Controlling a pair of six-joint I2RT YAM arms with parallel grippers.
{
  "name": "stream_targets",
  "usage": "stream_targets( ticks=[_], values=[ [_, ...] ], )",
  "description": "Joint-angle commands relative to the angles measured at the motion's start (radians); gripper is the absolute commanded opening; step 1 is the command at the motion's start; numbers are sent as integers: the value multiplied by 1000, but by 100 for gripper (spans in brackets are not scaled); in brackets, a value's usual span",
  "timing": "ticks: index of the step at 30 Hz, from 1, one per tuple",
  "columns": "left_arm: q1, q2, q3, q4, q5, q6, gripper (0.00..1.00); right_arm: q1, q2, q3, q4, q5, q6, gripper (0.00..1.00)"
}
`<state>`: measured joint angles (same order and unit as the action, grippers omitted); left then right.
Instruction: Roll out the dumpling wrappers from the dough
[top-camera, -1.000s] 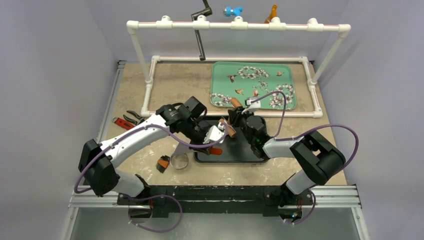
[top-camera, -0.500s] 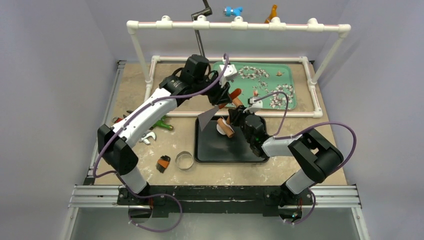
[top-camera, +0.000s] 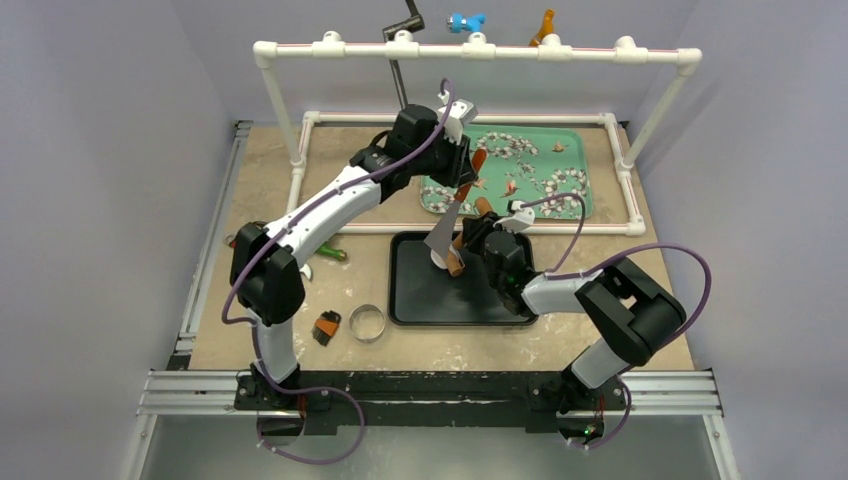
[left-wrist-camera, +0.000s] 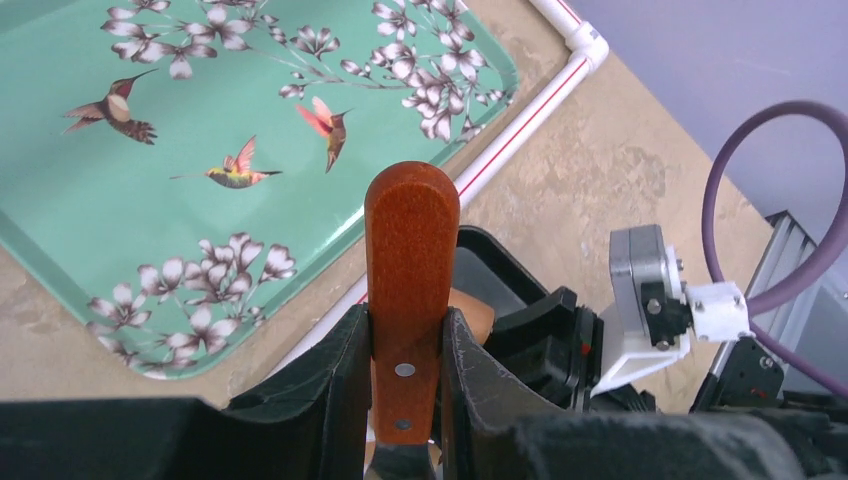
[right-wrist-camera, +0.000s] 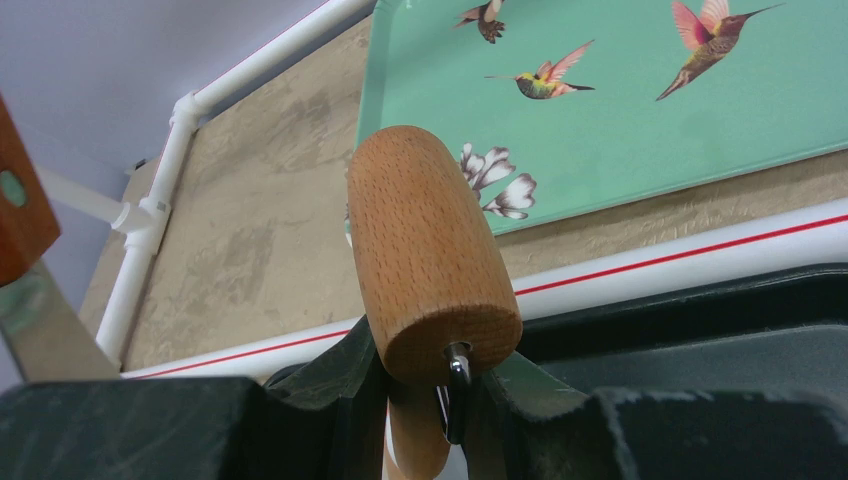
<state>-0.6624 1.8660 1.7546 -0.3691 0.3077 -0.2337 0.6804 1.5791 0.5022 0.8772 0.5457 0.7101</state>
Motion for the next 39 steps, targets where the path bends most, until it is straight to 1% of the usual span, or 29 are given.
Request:
stream_targets(
  ticks=[1,6,11,19,26,28,39],
  values=[
    [0,41,64,111,15,-108,0,6,-8,22,-132,75,40,0],
    [4,74,28,168,21,-79,0,6,-21,13,-125,70,45,0],
    [3,77,-41,233,59,-62,0,6,-14,13,-105,53,41,0],
    [6,78,-127,313,63,-19,0,5,-38,16,-106,31,35,0],
    [18,93,-158,354,72,20,0,5,-60,14,-111,7,40,0],
    [20,91,-180,397,74,32,0,5,-71,12,-112,2,40,0],
    [33,68,-273,424,85,83,0,4,-115,3,-118,24,20,0]
  ],
)
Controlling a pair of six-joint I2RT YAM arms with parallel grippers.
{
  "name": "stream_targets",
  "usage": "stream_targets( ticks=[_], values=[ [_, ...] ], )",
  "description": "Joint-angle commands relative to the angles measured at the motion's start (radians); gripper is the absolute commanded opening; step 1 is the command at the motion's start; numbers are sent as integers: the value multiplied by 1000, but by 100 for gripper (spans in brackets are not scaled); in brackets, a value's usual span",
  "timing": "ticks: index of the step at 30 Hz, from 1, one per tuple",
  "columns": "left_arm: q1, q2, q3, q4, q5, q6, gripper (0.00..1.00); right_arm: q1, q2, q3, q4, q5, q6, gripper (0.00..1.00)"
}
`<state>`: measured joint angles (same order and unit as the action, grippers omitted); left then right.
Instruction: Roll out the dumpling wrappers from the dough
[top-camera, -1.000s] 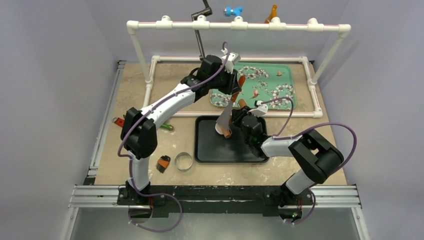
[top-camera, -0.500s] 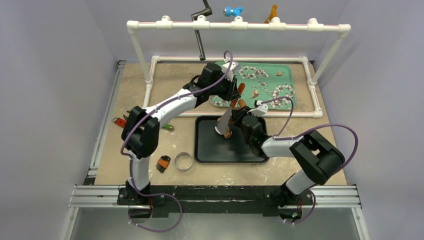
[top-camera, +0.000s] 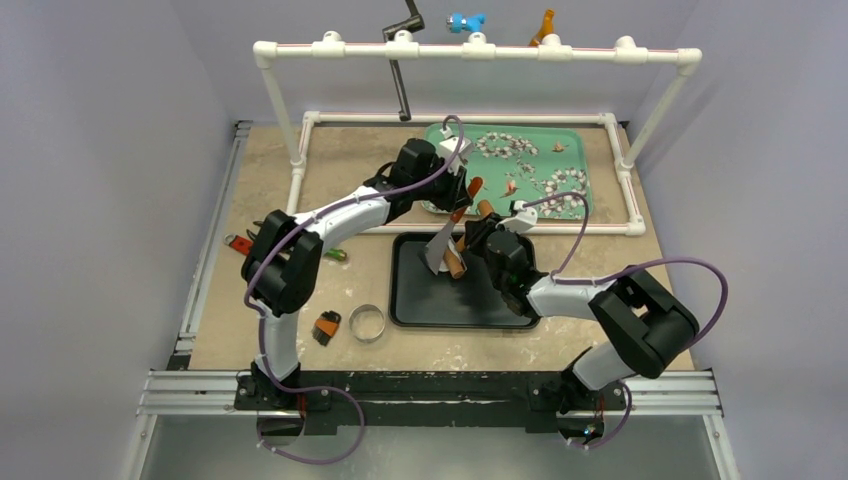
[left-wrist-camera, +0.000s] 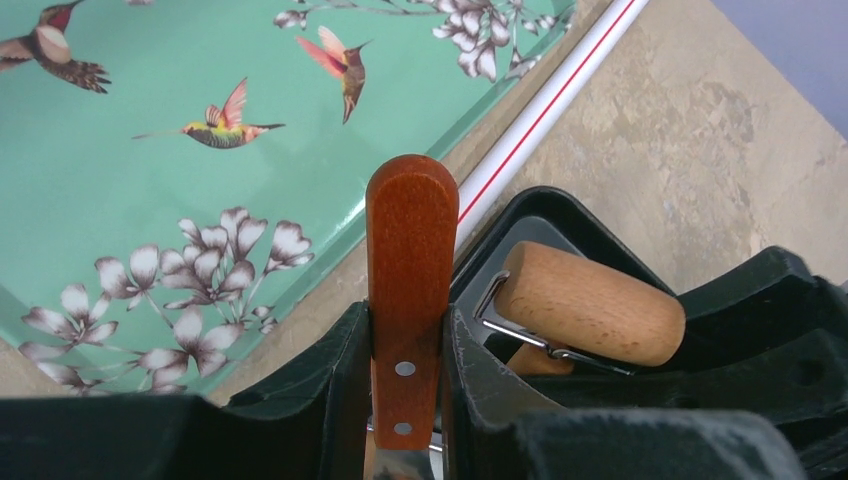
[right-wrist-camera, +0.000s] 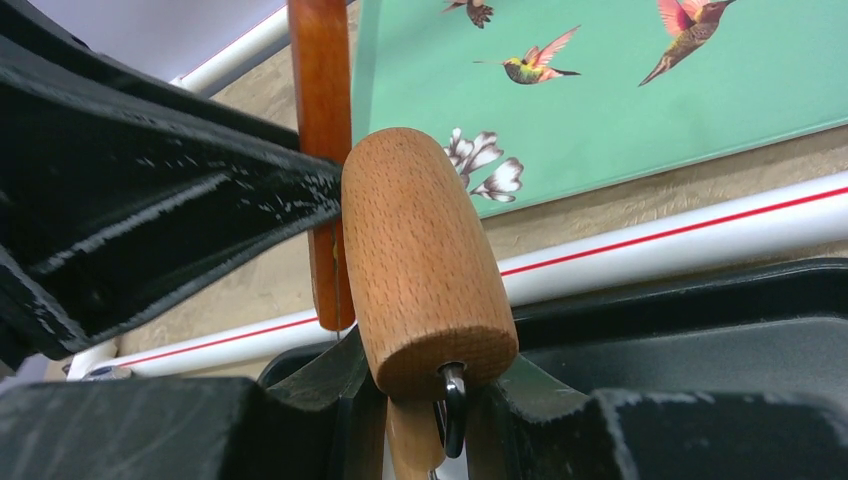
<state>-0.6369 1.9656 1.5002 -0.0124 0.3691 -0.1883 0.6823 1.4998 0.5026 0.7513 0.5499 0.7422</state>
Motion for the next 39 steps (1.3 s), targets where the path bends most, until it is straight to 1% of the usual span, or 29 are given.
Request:
stream_targets(
  ticks=[1,5,7,8,11,14,16,20,22,24,26,28,31,34,36,39],
  values=[
    [8,-31,-20,69,24,40,0,1,-37,2,10,18,-7,0],
    [10,-36,-24,67,37,42,0,-5,-57,-10,16,-2,17,0],
    [15,-46,-21,57,54,40,0,-6,-82,-13,6,-8,-7,0],
    [22,-55,-15,46,67,31,0,-6,-88,-7,2,-25,-44,0],
    [49,-89,18,-4,117,24,0,-6,-103,-9,33,-150,-163,0],
    [60,-129,68,-115,153,89,0,-6,-139,-27,97,-291,-241,0],
    [79,-155,94,-172,212,112,0,-6,-169,-2,47,-374,-294,0],
    [159,-187,126,-211,426,66,0,-6,-244,13,-72,-449,-411,0],
    [186,-210,135,-246,458,104,0,-6,-278,-7,-74,-510,-475,0],
    [199,-227,154,-321,464,174,0,-6,-296,-15,-60,-635,-551,0],
    [199,-244,161,-390,486,266,0,-6,-291,5,-80,-761,-614,0],
    [198,-272,138,-410,498,298,0,-6,-281,20,-86,-902,-662,0],
    [201,-298,123,-469,525,325,0,-6,-255,24,-34,-1060,-694,0],
    [220,-324,96,-506,577,339,0,-3,-179,70,-48,-1151,-690,0],
    [235,-341,85,-521,600,340,0,1,-115,76,-9,-1210,-674,0],
    [245,-366,71,-544,607,380,0,1,-38,67,75,-1282,-676,0]
  ],
)
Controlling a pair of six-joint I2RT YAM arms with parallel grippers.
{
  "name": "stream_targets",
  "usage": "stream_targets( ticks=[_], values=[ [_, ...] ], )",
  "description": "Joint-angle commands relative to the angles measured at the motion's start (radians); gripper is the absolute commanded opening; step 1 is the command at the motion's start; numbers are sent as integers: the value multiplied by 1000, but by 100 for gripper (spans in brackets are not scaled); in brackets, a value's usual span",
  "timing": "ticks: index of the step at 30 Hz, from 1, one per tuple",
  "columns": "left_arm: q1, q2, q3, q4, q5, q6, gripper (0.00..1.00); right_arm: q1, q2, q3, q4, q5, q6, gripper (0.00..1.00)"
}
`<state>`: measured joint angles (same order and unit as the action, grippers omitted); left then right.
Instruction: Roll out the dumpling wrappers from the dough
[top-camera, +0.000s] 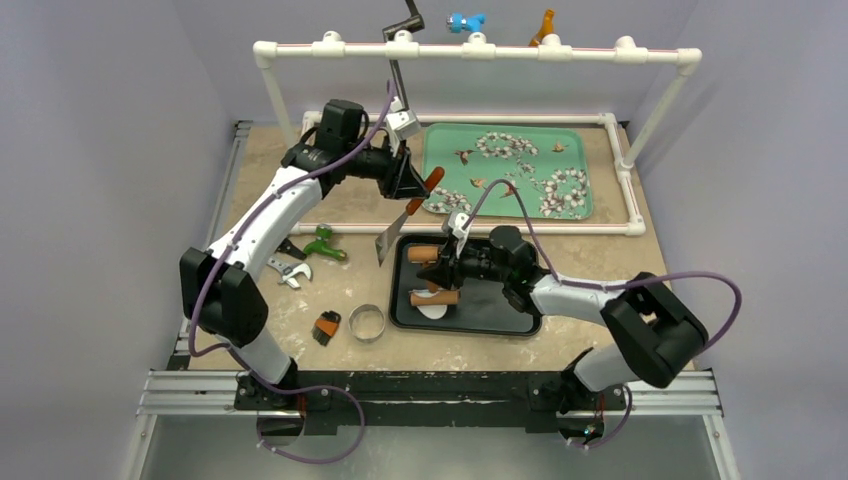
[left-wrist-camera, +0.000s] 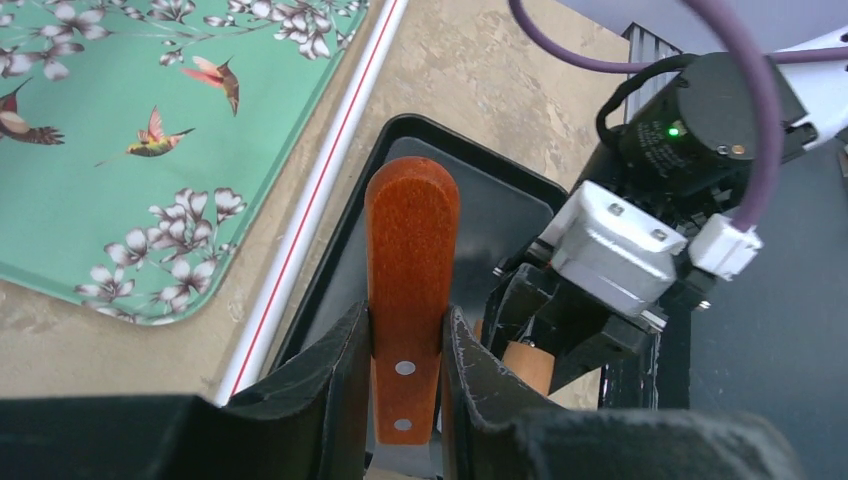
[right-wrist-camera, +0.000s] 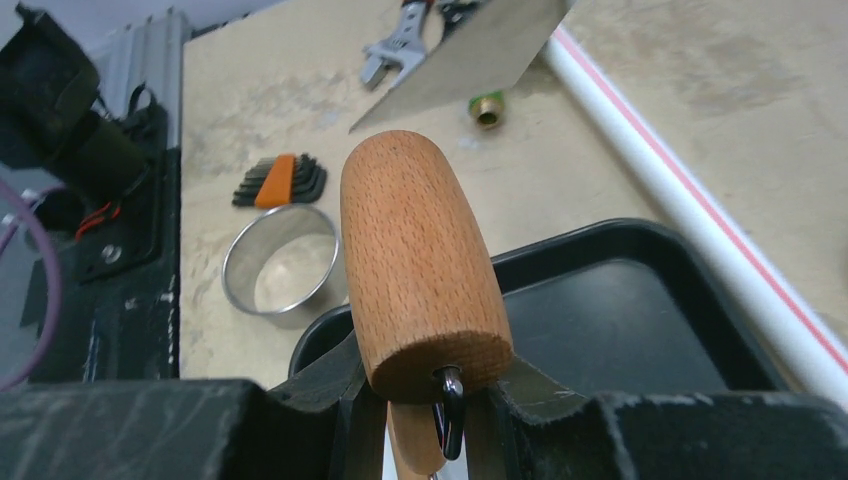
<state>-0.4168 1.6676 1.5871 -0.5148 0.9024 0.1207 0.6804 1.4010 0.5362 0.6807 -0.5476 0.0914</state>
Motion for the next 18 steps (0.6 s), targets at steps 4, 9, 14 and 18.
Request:
stream_targets(
  ticks=[4,9,14,18],
  values=[
    [24,-72,-35,-59,130,109,0,36,114,34,168,-161,-149,0],
    [3,-26,-45,-76,182,135,0,60,95,28,152,-155,-281,0],
    [-13,-12,-44,-46,235,95,0,61,51,31,132,-131,-317,0],
    [-15,-4,-78,-33,223,105,0,61,39,55,69,-159,-357,0]
  ],
)
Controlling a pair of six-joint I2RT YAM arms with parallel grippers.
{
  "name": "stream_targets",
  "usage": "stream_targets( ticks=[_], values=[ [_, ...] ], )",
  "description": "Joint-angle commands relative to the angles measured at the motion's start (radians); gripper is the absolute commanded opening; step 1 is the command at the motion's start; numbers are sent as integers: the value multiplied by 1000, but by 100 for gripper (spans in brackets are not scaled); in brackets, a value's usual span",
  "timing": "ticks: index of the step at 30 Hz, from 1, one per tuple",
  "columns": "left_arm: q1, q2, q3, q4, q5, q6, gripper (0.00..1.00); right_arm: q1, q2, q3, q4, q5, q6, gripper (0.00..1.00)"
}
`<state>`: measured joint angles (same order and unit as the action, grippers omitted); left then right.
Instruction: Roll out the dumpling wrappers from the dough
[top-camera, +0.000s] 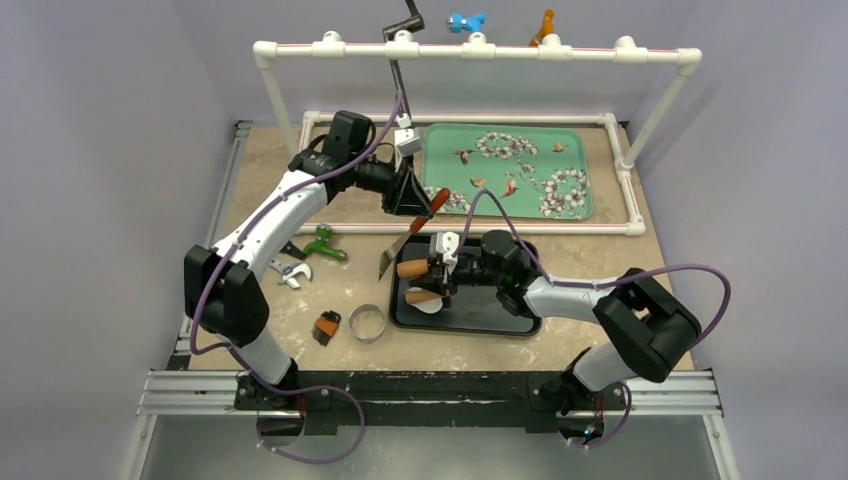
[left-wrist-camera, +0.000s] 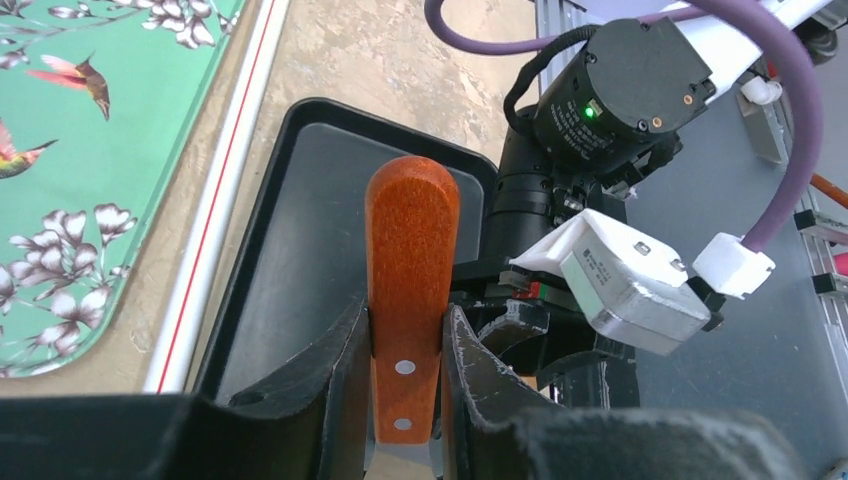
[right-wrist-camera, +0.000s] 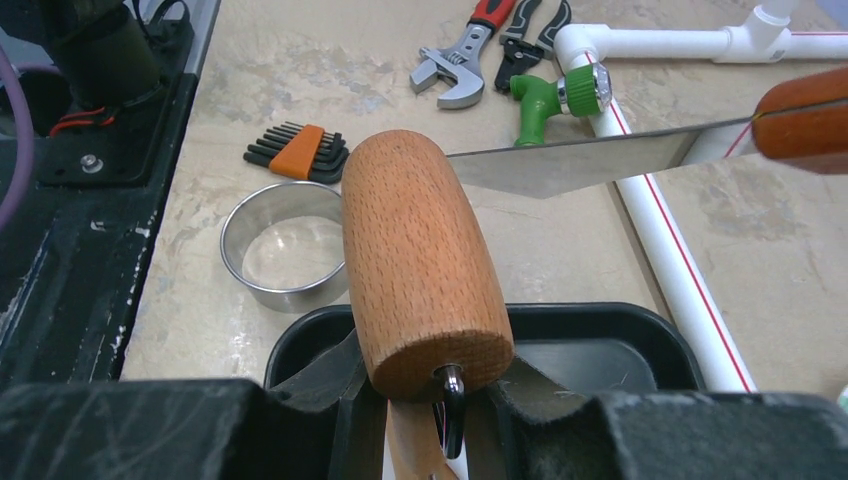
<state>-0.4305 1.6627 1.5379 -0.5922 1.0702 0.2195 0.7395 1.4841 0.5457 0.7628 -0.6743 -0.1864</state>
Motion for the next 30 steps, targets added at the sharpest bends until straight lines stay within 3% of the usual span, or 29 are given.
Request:
stream_targets(
  ticks=[1,9,18,30],
  values=[
    [-6,4,-40,51,56,6,0,3,-46,50,-32,-44,-89,0],
    [-79,76,30,-45,122,97,0,25,-114,1,-80,-83,-252,0],
    [-136,156,90,-123,185,175,0,32,-61,-21,-63,-136,-382,0],
    [-209,251,109,-204,303,303,0,31,-65,10,-235,-179,-530,0]
  ],
)
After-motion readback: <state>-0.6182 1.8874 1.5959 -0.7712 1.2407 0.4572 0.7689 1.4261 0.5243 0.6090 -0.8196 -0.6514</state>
